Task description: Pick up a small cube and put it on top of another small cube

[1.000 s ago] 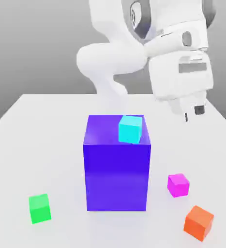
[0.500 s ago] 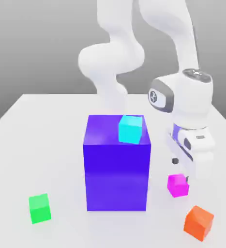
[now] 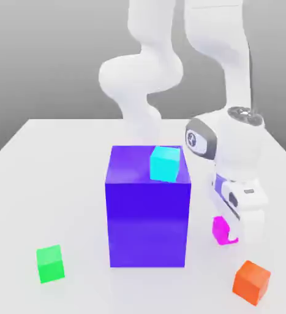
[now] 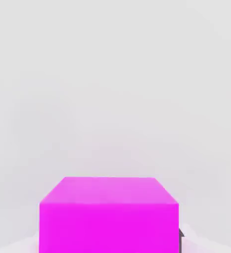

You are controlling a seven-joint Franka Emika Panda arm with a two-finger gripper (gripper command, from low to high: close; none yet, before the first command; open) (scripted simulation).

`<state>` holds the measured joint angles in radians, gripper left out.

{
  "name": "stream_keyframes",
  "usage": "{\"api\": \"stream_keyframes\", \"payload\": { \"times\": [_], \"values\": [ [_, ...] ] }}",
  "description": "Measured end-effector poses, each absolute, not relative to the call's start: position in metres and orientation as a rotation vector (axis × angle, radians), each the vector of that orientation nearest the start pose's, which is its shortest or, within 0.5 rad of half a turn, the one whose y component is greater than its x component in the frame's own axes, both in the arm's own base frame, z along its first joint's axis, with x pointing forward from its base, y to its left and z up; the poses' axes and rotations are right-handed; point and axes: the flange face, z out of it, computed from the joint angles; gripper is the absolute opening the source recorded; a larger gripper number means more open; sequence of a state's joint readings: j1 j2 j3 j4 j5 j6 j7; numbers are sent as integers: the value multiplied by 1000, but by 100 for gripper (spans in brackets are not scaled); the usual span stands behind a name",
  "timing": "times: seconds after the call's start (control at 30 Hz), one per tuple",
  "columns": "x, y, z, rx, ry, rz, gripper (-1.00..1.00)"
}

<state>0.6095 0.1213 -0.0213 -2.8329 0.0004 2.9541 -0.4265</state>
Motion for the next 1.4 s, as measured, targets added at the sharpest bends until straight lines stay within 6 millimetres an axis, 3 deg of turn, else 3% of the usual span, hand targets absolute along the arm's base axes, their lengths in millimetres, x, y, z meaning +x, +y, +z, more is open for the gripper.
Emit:
{"api": "stream_keyframes", "payload": {
  "times": [0.1,0.33,0.43,0.5,0.57,0.67,0.77,0.83,0.9,0.97,1.2,1.23,1.4],
  "values": [
    [305,202,189,-2754,-1524,-9,-100],
    [417,161,210,-2948,-1271,-103,-100],
    [467,125,218,-3042,-1139,-139,-100],
    [494,79,225,-3118,-1003,-144,-100],
    [504,30,232,-3176,-860,-130,-100],
    [499,-45,242,-3234,-633,-95,-100],
    [479,-120,251,-3260,-390,-59,-100],
    [455,-165,255,-3250,-224,-34,-100],
    [420,-192,251,-3203,-91,-12,-100],
    [397,-199,243,-3156,-29,-2,-100],
    [393,-197,189,-3141,-28,-2,-100],
    [392,-197,182,-3140,-26,0,100],
    [392,-197,182,-3140,-26,0,100]
  ]
}}
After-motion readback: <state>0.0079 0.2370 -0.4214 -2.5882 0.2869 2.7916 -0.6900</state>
